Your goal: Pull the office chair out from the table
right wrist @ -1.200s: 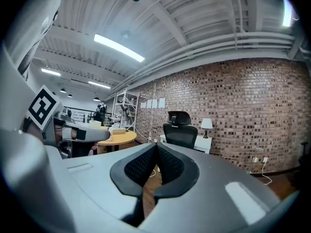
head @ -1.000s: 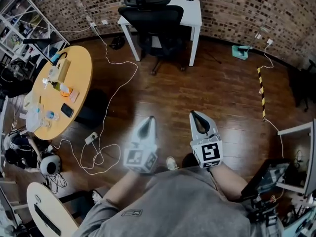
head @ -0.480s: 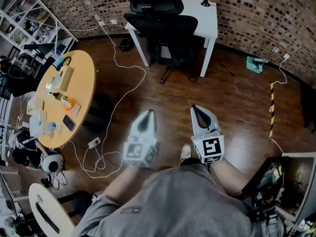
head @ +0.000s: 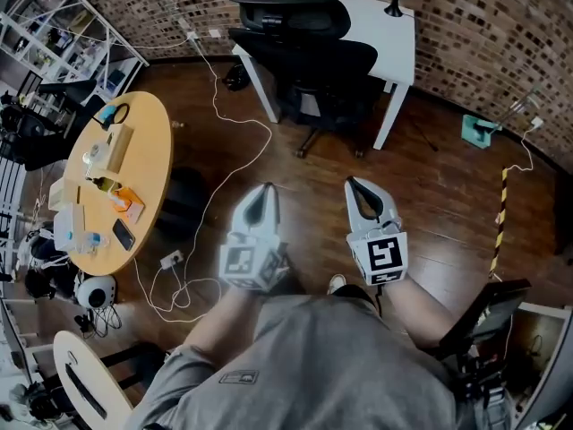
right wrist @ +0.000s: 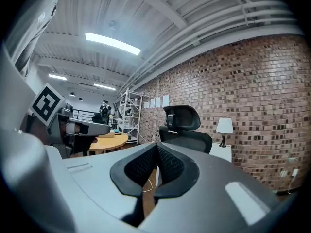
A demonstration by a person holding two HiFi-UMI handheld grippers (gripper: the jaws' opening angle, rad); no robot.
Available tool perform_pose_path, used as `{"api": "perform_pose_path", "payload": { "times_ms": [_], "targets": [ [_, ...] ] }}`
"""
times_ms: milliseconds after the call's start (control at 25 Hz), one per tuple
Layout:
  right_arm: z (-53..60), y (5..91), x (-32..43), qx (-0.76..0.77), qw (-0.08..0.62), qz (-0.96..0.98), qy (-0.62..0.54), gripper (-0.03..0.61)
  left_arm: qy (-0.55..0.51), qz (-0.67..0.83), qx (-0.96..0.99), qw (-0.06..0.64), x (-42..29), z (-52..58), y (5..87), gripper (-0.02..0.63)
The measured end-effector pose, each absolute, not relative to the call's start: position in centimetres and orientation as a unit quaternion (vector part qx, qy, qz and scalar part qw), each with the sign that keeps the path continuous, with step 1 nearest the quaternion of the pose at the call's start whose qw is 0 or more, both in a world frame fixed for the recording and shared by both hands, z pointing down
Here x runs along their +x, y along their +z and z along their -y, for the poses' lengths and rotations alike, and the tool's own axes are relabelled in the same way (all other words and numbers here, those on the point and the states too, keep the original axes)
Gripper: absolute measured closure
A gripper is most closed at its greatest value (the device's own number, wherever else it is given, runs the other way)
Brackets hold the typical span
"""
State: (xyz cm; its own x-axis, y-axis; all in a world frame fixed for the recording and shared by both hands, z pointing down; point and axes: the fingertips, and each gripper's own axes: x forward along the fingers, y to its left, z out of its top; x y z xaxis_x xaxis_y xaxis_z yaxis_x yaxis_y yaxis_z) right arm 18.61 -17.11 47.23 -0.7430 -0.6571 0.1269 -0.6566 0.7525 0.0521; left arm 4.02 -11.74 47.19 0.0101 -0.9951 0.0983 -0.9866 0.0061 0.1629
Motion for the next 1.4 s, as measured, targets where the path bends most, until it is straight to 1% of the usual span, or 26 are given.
{"api": "perform_pose_path", "payload": {
  "times_ms": [240, 440, 600, 760, 920, 1400],
  "targets": [
    [22.8, 47.9, 13.4, 0.371, 0.093, 0.924, -0.018, 0.566, -0.015, 0.677, 0.731, 0.083, -1.4, 17.9, 48.4, 0.612],
    [29.0, 46.3, 7.2, 0.409, 0.126, 0.904, -0.028, 0.566, 0.010, 0.634, 0.772, 0.051, -8.5, 25.6, 48.1, 0.612],
    [33.0, 44.9, 3.5, 0.436, 0.151, 0.887, -0.031, 0.566, 0.026, 0.598, 0.800, 0.042, -11.8, 30.7, 46.8, 0.612],
    [35.7, 44.2, 2.2, 0.448, 0.169, 0.878, -0.032, 0.566, 0.040, 0.577, 0.815, 0.036, -12.9, 34.3, 46.3, 0.612],
    [38.1, 44.1, 2.4, 0.447, 0.178, 0.876, -0.038, 0.566, 0.040, 0.570, 0.820, 0.040, -12.5, 37.2, 46.3, 0.612],
    [44.3, 43.0, 1.2, 0.415, 0.173, 0.892, -0.054, 0.566, 0.024, 0.581, 0.813, 0.024, -12.7, 43.9, 43.6, 0.612]
  ]
}}
